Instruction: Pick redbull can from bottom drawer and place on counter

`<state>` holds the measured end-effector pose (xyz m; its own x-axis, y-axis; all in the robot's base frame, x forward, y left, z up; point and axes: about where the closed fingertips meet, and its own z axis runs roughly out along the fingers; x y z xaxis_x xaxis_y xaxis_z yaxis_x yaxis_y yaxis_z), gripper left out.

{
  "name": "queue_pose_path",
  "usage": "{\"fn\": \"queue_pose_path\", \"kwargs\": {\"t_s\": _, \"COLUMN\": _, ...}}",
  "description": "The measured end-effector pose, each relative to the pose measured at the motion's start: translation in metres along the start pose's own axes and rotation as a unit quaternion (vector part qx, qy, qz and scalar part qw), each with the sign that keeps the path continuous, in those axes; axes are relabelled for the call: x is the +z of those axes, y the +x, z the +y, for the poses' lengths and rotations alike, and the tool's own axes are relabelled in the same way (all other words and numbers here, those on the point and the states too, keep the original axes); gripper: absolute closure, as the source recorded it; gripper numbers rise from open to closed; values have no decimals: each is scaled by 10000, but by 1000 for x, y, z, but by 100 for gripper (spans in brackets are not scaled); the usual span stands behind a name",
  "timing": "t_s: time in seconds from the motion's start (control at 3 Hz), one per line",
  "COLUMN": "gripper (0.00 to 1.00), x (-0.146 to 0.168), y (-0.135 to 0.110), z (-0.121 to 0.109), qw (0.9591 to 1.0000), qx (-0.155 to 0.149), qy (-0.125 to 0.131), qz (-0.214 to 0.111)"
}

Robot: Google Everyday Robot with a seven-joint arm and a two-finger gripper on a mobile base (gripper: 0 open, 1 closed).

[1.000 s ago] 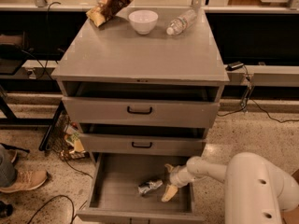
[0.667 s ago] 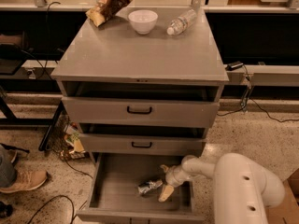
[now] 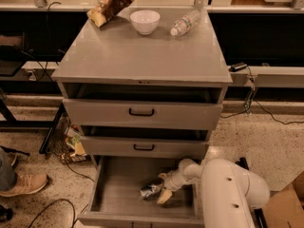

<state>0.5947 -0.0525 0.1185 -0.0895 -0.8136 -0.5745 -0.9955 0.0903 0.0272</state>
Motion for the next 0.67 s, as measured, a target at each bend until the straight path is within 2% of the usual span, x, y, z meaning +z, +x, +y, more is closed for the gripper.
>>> {"fn": "queue_pose_path", "kwargs": {"t_s": 0.33, "gripper": 42, "x": 1, "y": 2, "z": 3, "qw": 10000, "qx": 44, "qy": 21, "qz": 28}}
{"fn": "queue_pose_path", "kwargs": {"t_s": 0.67, "gripper": 66, "x": -14, "y": -2, "z": 10, "qw": 9999, "qx": 81, "qy": 124, "qz": -47}}
